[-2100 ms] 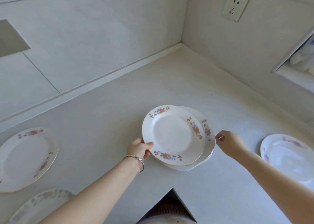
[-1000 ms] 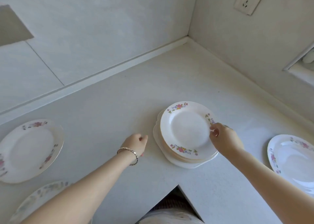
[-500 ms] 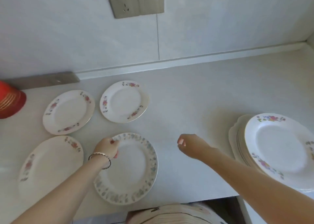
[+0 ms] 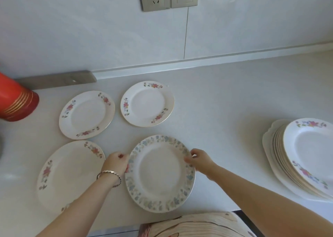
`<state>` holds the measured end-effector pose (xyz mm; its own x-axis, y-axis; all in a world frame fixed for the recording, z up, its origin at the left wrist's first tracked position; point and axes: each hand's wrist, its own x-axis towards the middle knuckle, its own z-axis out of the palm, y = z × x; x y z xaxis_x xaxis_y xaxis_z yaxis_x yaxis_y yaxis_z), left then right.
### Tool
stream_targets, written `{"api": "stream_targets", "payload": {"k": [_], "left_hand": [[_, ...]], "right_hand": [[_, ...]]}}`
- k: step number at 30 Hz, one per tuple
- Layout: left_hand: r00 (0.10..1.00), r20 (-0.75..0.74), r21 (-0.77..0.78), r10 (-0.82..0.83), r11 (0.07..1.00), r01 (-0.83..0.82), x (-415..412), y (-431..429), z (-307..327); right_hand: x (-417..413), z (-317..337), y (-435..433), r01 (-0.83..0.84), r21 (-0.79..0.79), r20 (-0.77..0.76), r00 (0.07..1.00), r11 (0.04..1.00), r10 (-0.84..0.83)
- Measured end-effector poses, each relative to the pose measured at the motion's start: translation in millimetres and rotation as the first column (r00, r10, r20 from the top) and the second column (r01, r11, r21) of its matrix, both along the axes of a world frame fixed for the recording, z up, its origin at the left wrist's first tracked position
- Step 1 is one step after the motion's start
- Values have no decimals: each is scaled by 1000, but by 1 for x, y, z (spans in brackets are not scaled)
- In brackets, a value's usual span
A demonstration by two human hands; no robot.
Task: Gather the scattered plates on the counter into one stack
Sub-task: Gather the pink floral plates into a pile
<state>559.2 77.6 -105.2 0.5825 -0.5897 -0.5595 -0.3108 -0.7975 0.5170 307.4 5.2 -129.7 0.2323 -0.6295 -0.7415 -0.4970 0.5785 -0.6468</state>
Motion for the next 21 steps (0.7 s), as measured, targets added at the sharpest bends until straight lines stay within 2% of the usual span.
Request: {"api": "stream_targets", "payload": {"k": [5, 11, 16, 21], "left_hand": [[997, -10, 2, -71, 997, 71, -20, -15, 0], [976, -40, 3, -212, 977, 212, -75, -49, -2], [923, -63, -4, -379, 925, 380, -148, -74, -7], [847, -86, -13, -525, 850, 526, -215, -91, -9]], "right_hand": [[-60, 20, 0, 250, -76, 20, 968, 965, -250], [-157, 59, 3, 522, -188, 77, 852, 832, -518], [-242, 77, 10, 786, -162, 202, 619, 597, -759], [-313, 83, 21, 913, -194, 277, 403, 360, -872]]}}
